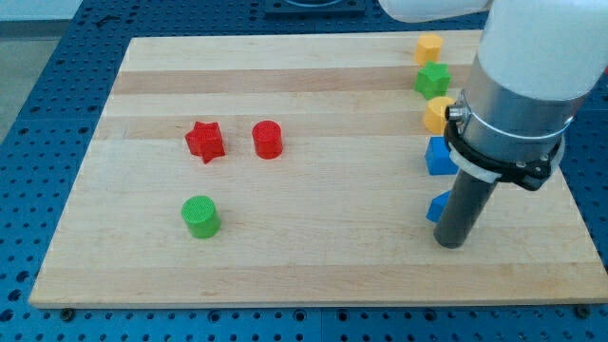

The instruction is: Point at the yellow hexagon

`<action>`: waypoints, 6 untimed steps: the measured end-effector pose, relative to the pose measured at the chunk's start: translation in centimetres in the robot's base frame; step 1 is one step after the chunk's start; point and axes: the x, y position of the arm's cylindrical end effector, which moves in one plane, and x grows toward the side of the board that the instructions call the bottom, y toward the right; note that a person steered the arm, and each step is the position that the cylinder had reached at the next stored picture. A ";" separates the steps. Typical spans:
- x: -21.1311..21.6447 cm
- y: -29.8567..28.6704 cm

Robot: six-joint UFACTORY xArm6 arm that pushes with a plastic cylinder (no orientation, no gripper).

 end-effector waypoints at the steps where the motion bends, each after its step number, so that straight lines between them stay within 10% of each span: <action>1: -2.0 -5.7; 3: -15.0 -10.6; 6: -29.0 -2.7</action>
